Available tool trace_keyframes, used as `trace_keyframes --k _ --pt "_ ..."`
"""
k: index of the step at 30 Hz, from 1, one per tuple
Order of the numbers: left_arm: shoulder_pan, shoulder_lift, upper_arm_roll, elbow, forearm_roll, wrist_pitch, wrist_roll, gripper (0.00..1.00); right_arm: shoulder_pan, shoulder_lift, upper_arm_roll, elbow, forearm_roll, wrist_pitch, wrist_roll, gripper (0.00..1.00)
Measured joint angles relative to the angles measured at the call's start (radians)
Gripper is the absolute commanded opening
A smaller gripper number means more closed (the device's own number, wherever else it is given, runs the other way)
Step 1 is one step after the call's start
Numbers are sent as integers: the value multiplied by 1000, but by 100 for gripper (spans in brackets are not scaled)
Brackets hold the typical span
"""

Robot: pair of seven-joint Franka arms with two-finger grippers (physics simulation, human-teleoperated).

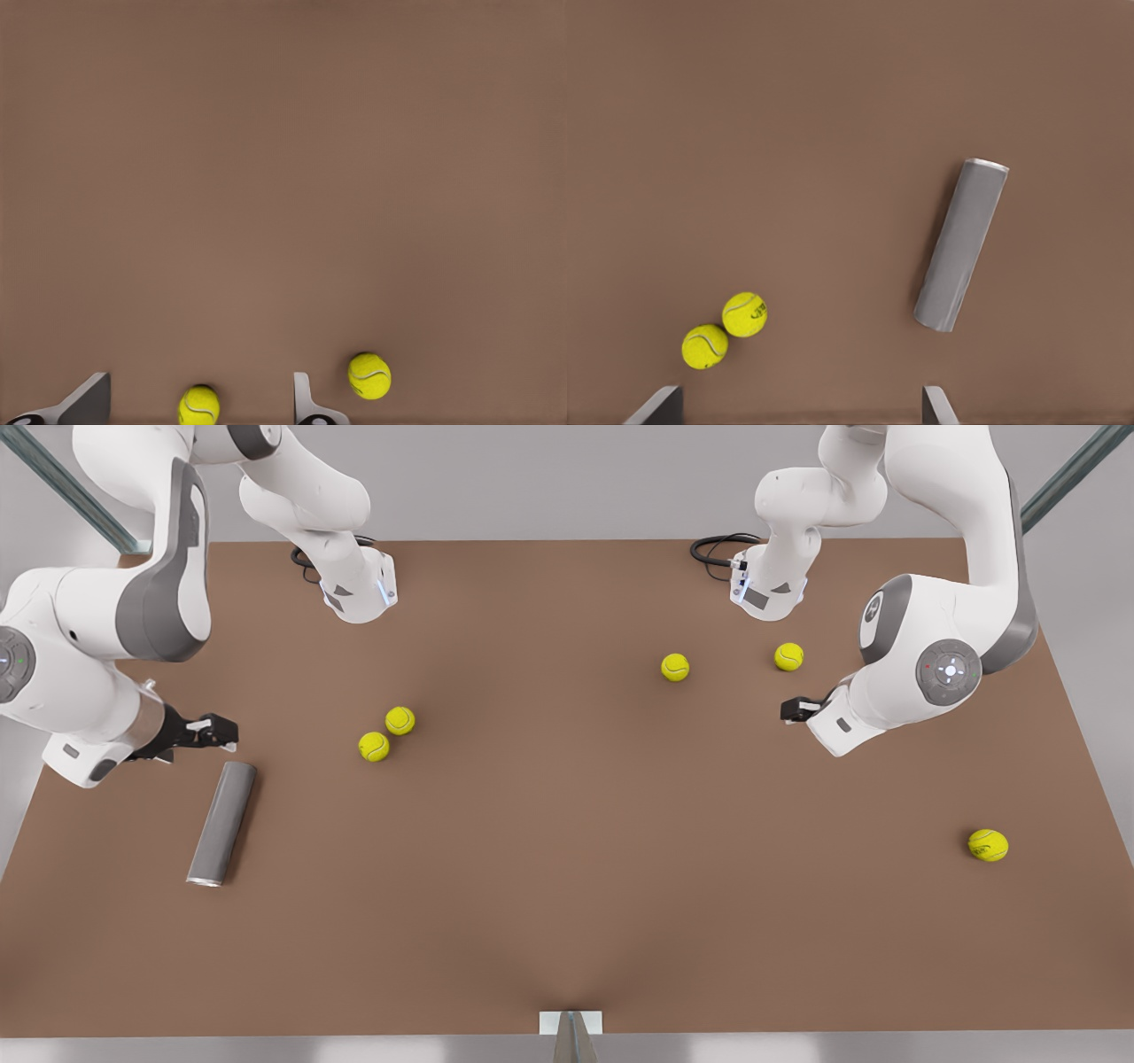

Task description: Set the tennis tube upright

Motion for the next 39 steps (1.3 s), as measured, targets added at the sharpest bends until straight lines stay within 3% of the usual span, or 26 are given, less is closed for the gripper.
trace_keyframes --k 3,7,12,24,39 --pt "1 1 0 0 0 0 0 100 -7 40 -24 9 3 -3 10 100" --pt "1 3 0 0 1 0 0 100 -64 200 -105 28 -4 51 18 100" --pt "2 3 0 0 2 0 -1 100 -149 355 -116 12 0 198 22 100" --pt "23 34 -19 68 -27 -4 7 100 -200 374 -118 -257 -15 537 -27 100" --pt "54 80 -60 133 -40 -22 -10 100 -223 466 -120 -346 -29 708 -66 100"
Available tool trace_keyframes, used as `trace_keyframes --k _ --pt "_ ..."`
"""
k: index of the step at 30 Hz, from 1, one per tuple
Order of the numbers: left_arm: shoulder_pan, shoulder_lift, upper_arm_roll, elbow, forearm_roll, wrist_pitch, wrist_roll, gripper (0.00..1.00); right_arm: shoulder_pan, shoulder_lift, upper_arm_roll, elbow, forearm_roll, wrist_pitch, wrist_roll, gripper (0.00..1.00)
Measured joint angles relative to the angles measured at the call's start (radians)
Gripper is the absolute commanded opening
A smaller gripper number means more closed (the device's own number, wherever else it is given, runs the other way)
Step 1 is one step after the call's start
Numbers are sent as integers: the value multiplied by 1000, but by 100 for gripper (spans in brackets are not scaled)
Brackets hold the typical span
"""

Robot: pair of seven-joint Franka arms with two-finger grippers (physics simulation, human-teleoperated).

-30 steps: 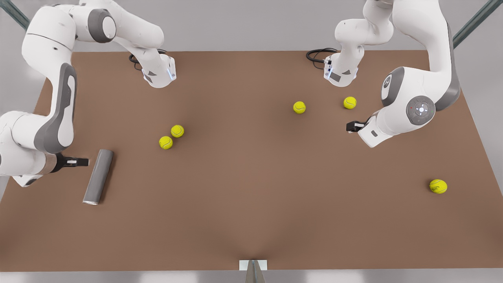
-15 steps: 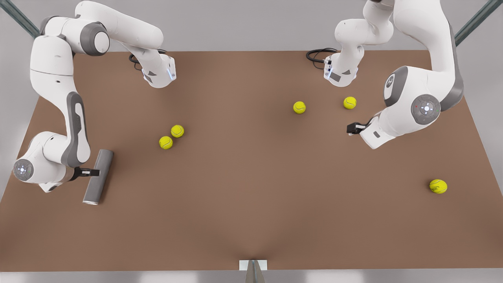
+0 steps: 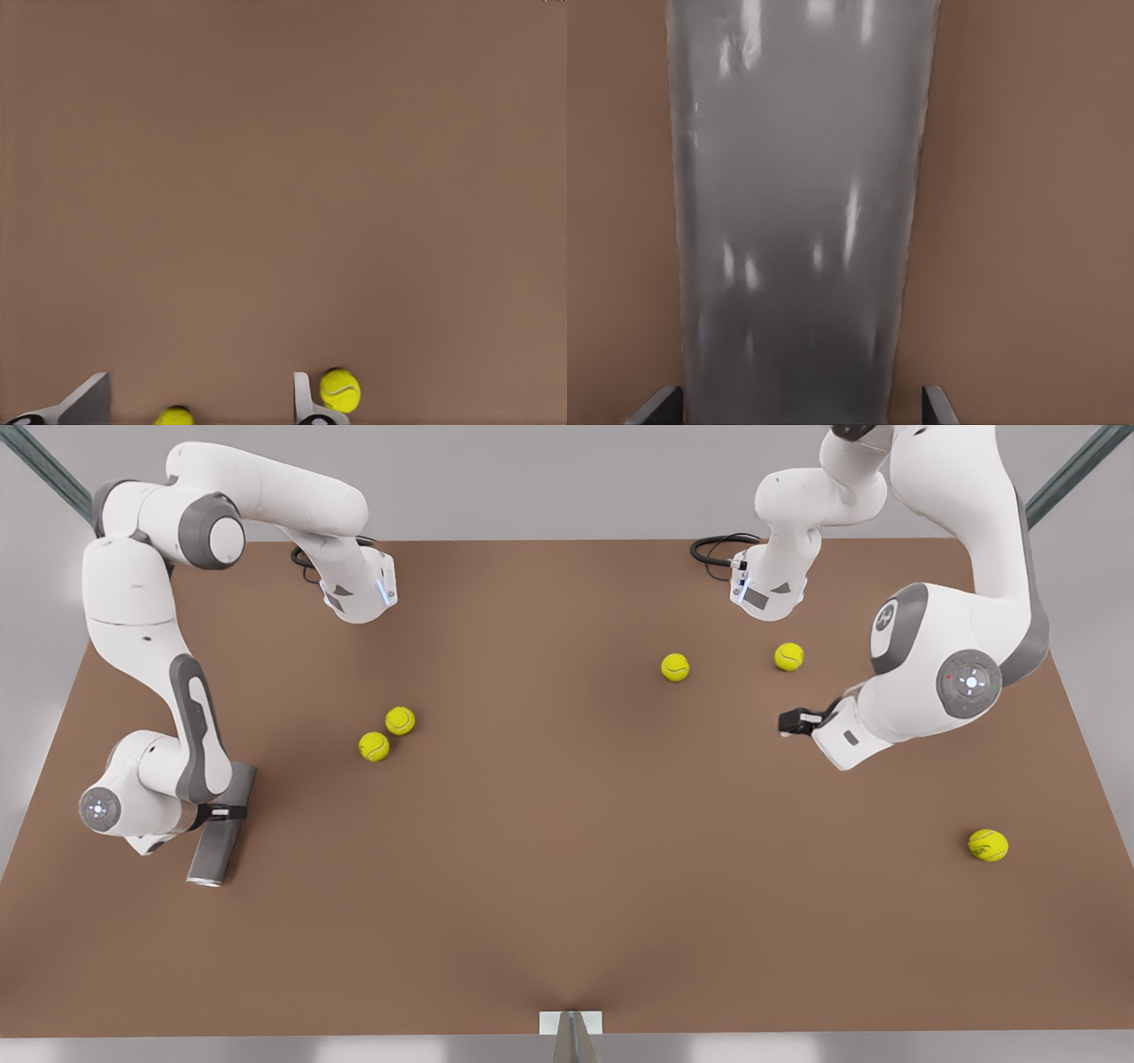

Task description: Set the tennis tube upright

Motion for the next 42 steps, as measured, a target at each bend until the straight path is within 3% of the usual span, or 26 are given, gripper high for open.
trace_keyframes --k 7,8,9,10,11,18,22,31,42 --pt "-33 8 -16 5 65 -7 -1 100 -4 9 1 -16 0 33 -9 100" --pt "-39 11 -16 6 77 -7 -1 100 -4 9 1 -16 0 35 -10 91" --pt "-39 13 -15 6 86 -7 0 100 -4 9 1 -16 0 37 -11 71" --pt "-37 14 -15 6 93 -8 0 100 -4 9 1 -17 2 38 -13 61" --pt "-35 15 -15 6 98 -8 0 100 -4 8 1 -16 5 39 -16 59" --pt "-32 23 -15 6 112 -8 0 100 2 -5 29 23 15 25 -45 58" --pt "-33 28 -15 6 115 -8 0 100 18 4 154 52 37 16 -118 58" --pt "-33 29 -15 13 118 -8 0 100 394 188 188 366 -11 54 -289 59" --pt "-32 36 -14 13 118 -7 1 100 675 190 177 396 -237 126 -470 59"
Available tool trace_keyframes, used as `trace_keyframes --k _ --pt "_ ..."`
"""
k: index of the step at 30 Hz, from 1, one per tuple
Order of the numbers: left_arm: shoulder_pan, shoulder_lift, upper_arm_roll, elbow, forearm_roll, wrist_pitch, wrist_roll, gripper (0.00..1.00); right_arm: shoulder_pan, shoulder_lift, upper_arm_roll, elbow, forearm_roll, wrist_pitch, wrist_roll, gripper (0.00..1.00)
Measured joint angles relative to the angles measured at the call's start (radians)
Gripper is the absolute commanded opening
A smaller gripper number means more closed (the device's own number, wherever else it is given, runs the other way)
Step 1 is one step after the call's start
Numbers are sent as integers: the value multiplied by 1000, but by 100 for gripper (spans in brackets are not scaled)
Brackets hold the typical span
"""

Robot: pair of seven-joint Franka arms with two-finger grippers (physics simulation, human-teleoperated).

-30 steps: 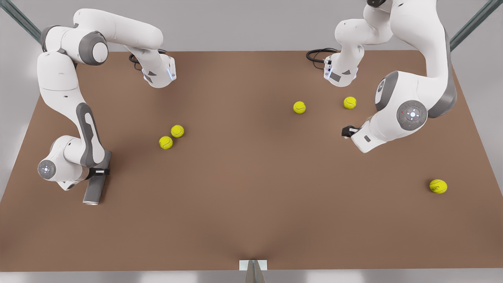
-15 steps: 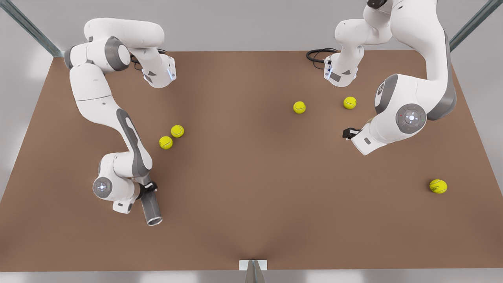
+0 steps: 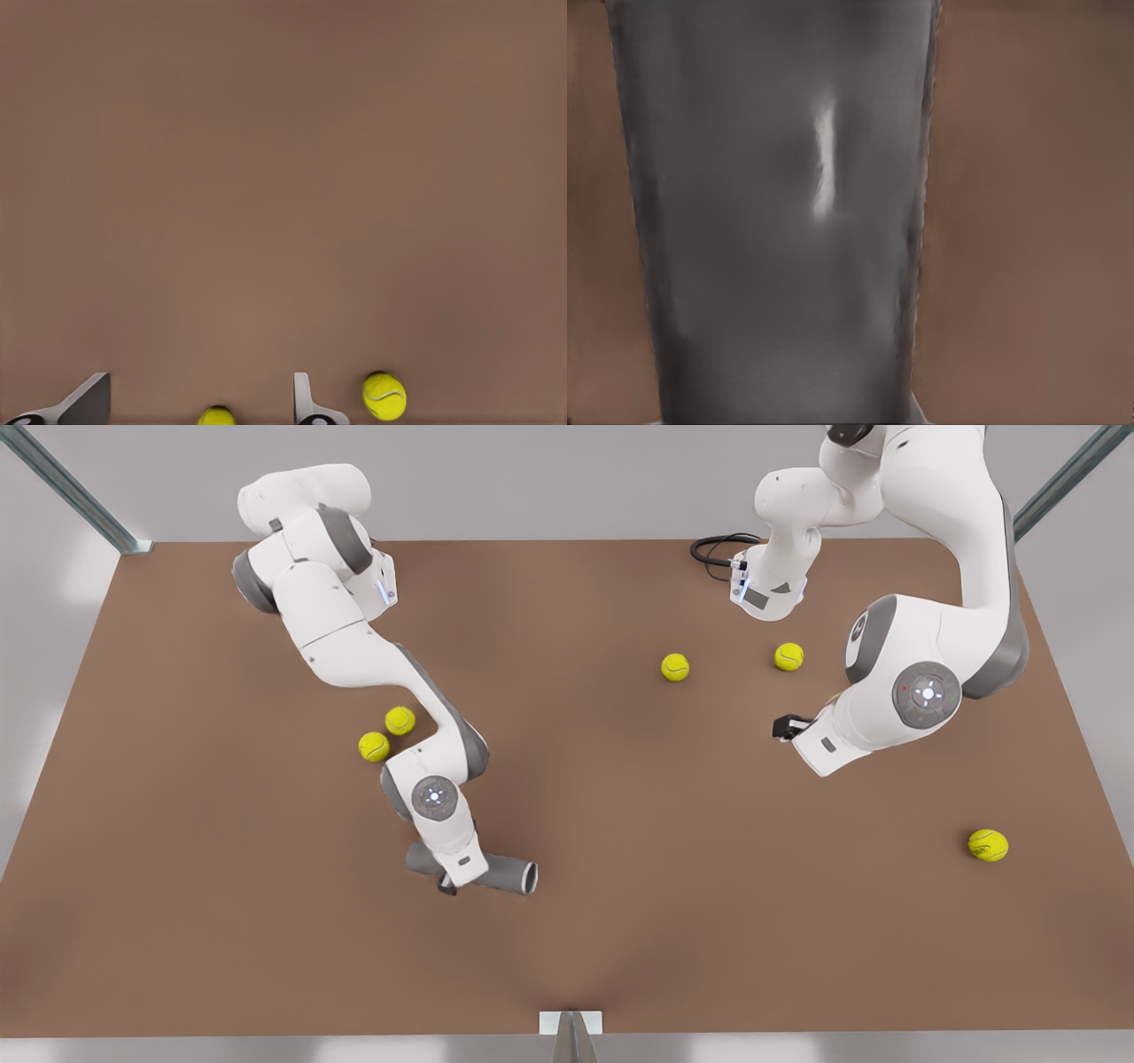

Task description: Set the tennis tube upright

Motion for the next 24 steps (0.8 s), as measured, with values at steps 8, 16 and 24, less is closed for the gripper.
trace_keyframes --k 8,16,24 --pt "2 1 0 0 0 -1 0 100 84 52 4 4 -68 41 -78 59" --pt "-1 20 -4 1 20 -2 1 100 81 113 2 32 -73 108 -122 100" --pt "-122 56 91 -2 2 42 -6 100 55 97 5 31 -73 128 -140 100"
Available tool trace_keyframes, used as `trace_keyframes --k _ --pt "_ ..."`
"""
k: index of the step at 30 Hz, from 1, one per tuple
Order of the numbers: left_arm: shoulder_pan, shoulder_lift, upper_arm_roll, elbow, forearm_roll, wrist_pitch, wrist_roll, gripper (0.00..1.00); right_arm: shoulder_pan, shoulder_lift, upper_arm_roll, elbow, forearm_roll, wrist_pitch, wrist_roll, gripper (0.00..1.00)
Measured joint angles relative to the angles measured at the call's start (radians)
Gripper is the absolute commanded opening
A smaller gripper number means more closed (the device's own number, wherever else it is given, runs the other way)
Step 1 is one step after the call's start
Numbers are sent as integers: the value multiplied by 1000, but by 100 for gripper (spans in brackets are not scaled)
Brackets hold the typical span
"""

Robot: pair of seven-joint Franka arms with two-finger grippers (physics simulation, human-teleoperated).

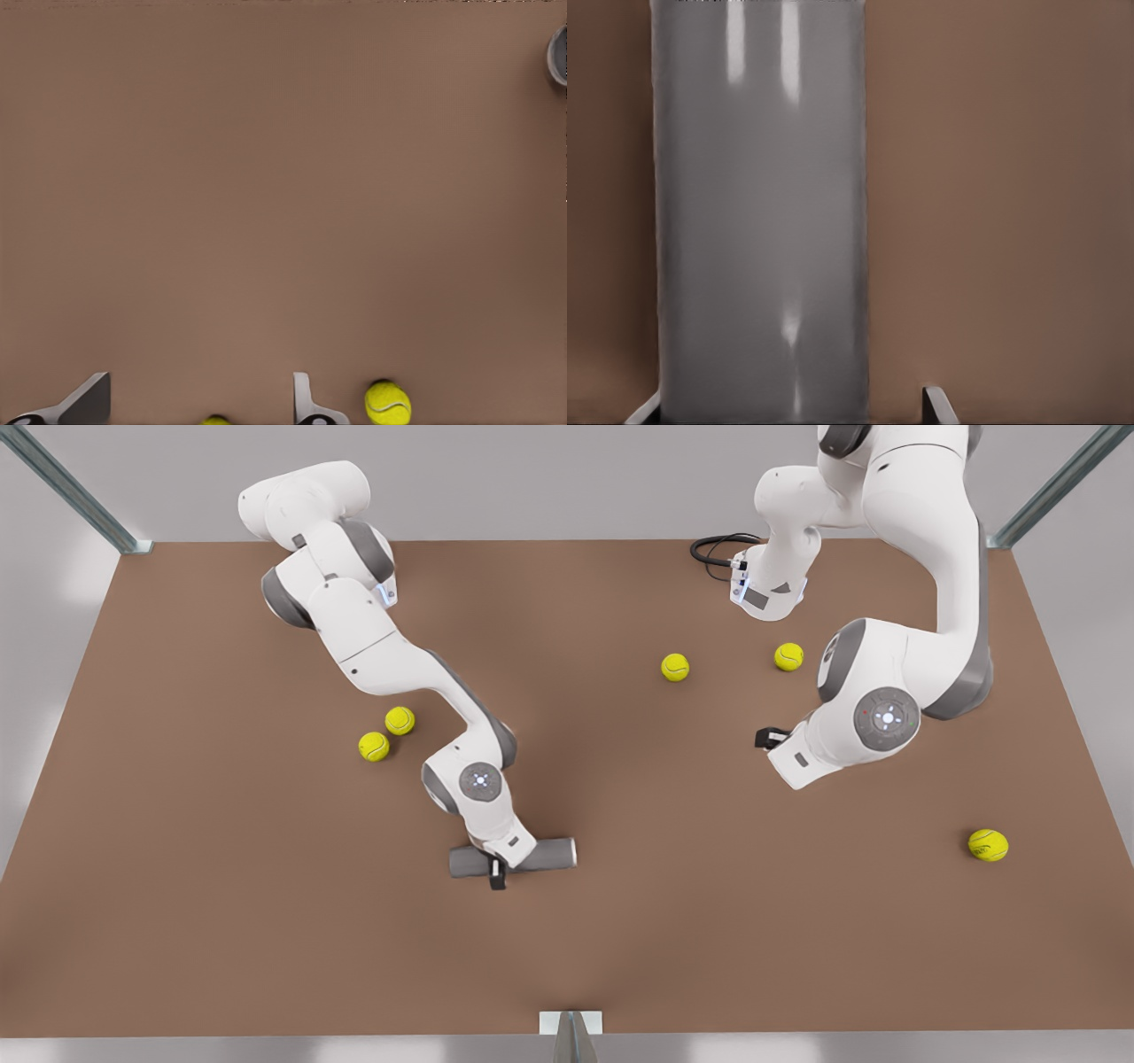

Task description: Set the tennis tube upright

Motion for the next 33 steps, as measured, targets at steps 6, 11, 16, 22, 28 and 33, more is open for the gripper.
trace_keyframes --k 6,11,16,22,28,33 --pt "-20 98 13 -35 -67 197 -5 100 -16 -45 41 -31 2 -16 -13 100" --pt "-11 323 -10 83 -301 297 2 100 -223 -342 310 -68 89 -303 -25 100" --pt "30 483 -28 158 -611 426 61 100 -344 -373 -2 107 180 -595 94 100" --pt "-27 713 -115 366 -771 573 129 100 -471 -548 -46 7 278 -733 373 100" --pt "-89 827 -158 473 -811 729 184 100 -492 -730 -49 -183 341 -778 547 100" --pt "-136 849 -161 494 -819 790 216 100 -525 -843 -55 -213 370 -827 627 100"
